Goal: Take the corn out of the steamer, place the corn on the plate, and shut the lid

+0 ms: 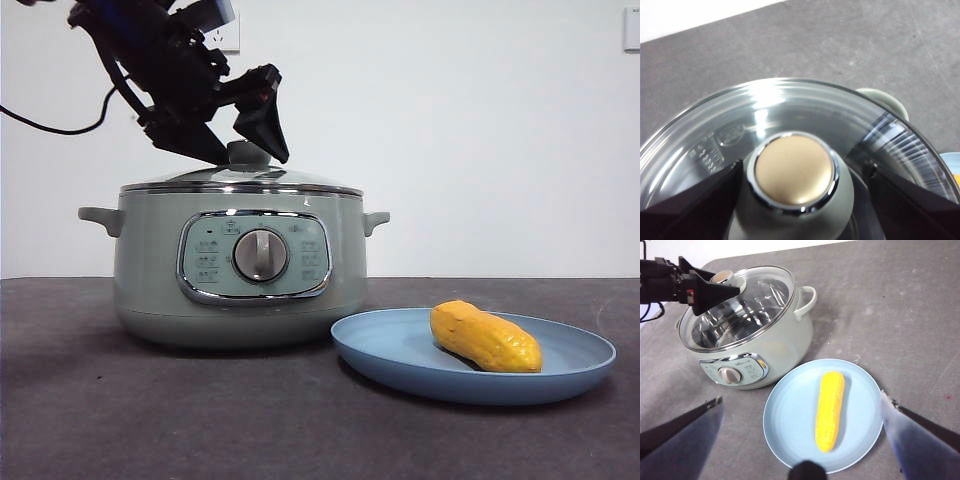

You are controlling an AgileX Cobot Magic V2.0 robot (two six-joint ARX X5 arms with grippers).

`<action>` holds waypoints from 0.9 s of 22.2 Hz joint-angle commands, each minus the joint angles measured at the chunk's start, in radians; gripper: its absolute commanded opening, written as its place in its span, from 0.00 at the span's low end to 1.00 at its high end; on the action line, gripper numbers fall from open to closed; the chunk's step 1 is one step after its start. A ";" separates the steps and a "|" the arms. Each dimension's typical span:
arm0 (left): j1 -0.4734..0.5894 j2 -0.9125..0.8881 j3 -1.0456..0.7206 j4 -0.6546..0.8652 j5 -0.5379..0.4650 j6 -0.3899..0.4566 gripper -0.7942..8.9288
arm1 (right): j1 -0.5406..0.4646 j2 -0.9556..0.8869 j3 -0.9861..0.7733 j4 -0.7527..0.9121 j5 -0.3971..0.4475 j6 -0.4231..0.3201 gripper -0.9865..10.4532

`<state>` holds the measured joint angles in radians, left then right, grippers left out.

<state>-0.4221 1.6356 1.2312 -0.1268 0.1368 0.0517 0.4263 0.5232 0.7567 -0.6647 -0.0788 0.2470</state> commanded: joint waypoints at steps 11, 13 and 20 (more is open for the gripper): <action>-0.002 -0.254 -0.011 -0.202 0.004 -0.005 0.51 | 0.002 -0.002 -0.006 -0.042 -0.005 -0.041 0.63; -0.002 -0.321 -0.011 -0.283 0.007 -0.006 0.50 | 0.002 -0.001 -0.006 -0.060 -0.041 -0.059 0.63; -0.003 -0.528 -0.011 -0.582 0.117 -0.007 0.50 | 0.002 0.000 -0.006 -0.101 -0.186 -0.072 0.63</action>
<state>-0.4221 1.1194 1.2297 -0.6792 0.2424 0.0513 0.4263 0.5240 0.7567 -0.7670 -0.2478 0.1879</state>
